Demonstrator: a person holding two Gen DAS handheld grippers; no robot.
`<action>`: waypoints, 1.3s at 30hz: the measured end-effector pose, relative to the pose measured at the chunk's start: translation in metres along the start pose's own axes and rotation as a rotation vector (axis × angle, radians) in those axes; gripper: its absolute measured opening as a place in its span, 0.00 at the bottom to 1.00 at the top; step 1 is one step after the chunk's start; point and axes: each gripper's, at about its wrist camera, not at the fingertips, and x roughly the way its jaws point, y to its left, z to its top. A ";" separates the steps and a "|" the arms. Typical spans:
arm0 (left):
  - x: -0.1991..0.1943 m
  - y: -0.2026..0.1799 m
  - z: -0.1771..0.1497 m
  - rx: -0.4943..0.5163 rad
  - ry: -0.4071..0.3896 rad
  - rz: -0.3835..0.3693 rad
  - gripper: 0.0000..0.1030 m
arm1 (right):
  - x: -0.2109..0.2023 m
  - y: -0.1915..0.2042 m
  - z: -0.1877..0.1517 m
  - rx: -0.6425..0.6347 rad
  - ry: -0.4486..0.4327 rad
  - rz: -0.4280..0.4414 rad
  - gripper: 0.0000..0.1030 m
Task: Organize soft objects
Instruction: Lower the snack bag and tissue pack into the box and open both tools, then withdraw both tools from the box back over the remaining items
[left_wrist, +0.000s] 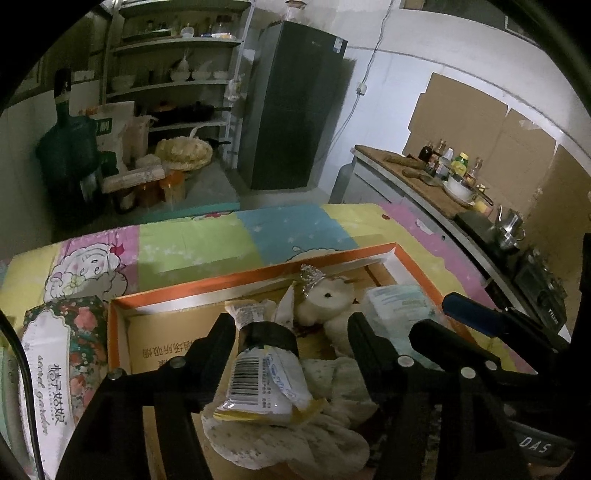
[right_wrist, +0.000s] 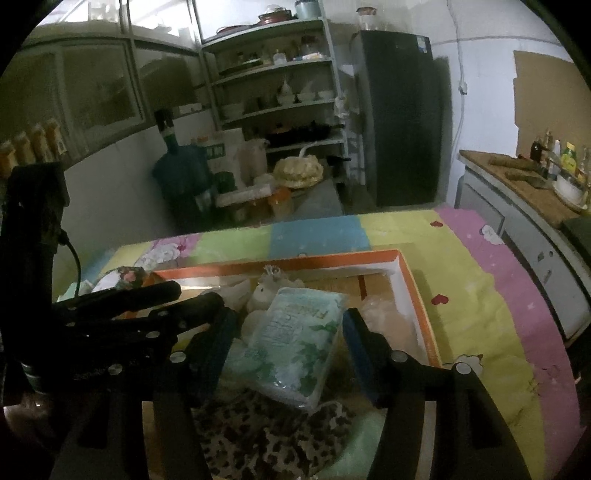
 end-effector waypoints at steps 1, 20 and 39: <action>-0.001 -0.001 0.000 0.003 -0.003 0.000 0.61 | -0.002 0.000 0.000 0.000 -0.004 0.000 0.61; -0.043 -0.009 -0.009 0.031 -0.065 0.038 0.61 | -0.051 0.014 -0.003 0.024 -0.124 -0.045 0.61; -0.091 -0.003 -0.019 0.025 -0.134 0.044 0.61 | -0.085 0.041 -0.012 0.020 -0.172 -0.048 0.61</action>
